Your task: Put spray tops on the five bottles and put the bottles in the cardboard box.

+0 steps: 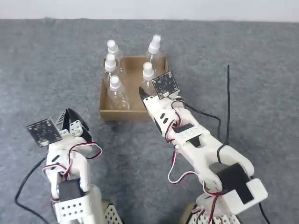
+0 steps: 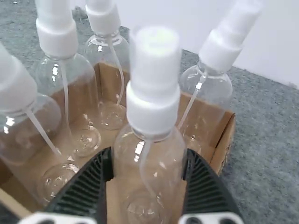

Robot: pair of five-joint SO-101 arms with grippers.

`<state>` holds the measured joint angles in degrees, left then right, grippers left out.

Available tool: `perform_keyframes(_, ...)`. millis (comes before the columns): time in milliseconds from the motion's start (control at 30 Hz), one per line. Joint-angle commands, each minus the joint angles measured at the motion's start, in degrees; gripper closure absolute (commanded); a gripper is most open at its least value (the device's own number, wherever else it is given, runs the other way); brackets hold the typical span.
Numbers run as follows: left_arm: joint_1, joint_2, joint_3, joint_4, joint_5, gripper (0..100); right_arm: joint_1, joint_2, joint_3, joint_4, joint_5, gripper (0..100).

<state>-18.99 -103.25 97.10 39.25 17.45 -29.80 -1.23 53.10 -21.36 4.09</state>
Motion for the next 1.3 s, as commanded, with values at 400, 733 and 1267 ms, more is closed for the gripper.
perform_keyframes(400,-0.18,-0.97,-0.57,1.05,-0.53,99,-0.04,-0.57,-2.29,-0.75,0.0,95.9)
perform_keyframes(733,-0.18,-1.05,-0.57,1.49,-0.53,99,-0.22,-0.66,-1.32,-0.75,0.09,82.9)
perform_keyframes(1267,-0.18,-1.05,-0.57,1.49,-0.53,99,-0.31,-0.75,-1.05,-0.57,0.18,74.1)
